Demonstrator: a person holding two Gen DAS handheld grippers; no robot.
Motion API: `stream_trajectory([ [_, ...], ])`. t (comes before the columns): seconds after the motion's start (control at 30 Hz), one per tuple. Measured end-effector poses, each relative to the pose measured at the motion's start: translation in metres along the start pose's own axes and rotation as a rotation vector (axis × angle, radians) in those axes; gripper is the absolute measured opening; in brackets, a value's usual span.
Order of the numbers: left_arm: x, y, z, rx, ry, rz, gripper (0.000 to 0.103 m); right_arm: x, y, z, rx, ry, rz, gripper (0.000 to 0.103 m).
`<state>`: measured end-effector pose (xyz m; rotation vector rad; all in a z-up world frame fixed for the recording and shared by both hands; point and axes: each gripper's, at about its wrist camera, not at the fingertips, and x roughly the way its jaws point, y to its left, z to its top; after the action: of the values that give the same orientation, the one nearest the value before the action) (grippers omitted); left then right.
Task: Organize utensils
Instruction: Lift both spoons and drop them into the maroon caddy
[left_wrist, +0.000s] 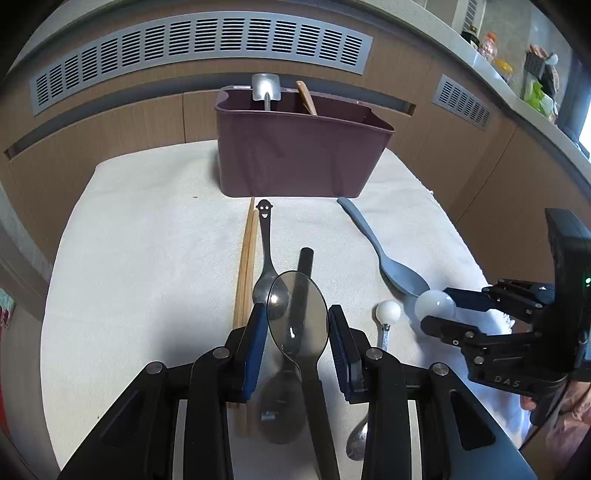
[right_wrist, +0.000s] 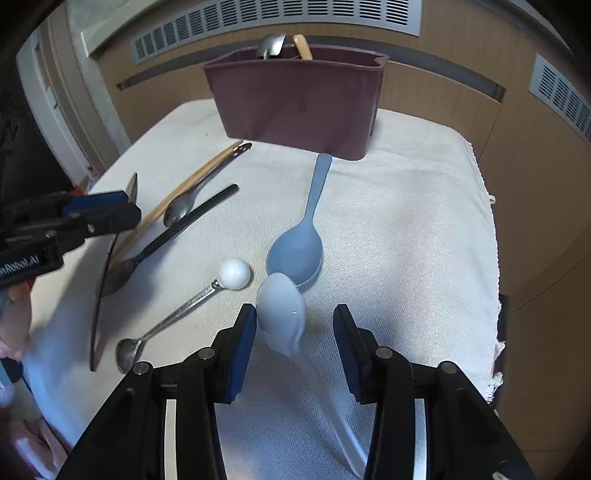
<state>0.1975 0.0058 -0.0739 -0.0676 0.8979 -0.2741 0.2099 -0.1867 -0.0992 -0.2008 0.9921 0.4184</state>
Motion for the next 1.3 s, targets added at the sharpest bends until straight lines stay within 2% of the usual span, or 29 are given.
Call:
stream_trajectory([
  [0.23,-0.005,0.003,-0.002,-0.002,0.001,-0.007,0.034,0.001,0.017,0.003,-0.159,0.009,-0.079,0.041],
  [0.3,-0.005,0.003,-0.003,-0.003,0.000,-0.006,0.034,0.001,0.022,0.003,-0.192,0.019,-0.074,0.041],
  [0.43,-0.009,0.006,-0.004,-0.010,-0.001,-0.007,0.034,-0.005,0.022,0.003,-0.180,0.049,-0.003,0.041],
  [0.6,-0.013,0.010,-0.005,-0.021,-0.009,-0.011,0.034,-0.022,0.026,-0.003,-0.218,0.027,-0.016,0.041],
  [0.67,-0.012,0.013,-0.006,-0.028,-0.009,-0.018,0.035,-0.020,0.022,-0.004,-0.203,0.045,-0.011,0.041],
  [0.77,-0.010,0.015,-0.007,-0.034,-0.002,-0.021,0.035,-0.008,0.001,-0.002,-0.112,0.070,-0.034,0.041],
  [0.87,-0.010,0.015,-0.008,-0.036,0.002,-0.021,0.035,-0.005,-0.026,-0.001,0.023,0.063,0.020,0.041],
  [0.93,-0.009,0.016,-0.009,-0.038,0.004,-0.021,0.035,-0.004,-0.034,0.001,0.041,0.053,-0.023,0.041],
  [1.0,-0.007,0.016,-0.009,-0.041,0.009,-0.022,0.035,-0.005,-0.031,0.001,-0.010,0.043,-0.103,0.041],
  [1.03,-0.006,0.016,-0.009,-0.042,0.012,-0.021,0.035,-0.007,-0.028,0.001,-0.033,0.036,-0.106,0.041],
  [1.17,-0.003,0.015,-0.008,-0.041,0.019,-0.021,0.035,-0.021,-0.005,0.004,-0.144,0.004,0.021,0.041],
  [1.3,-0.003,0.014,-0.008,-0.039,0.023,-0.021,0.035,-0.008,0.008,0.010,-0.216,0.036,0.026,0.041],
])
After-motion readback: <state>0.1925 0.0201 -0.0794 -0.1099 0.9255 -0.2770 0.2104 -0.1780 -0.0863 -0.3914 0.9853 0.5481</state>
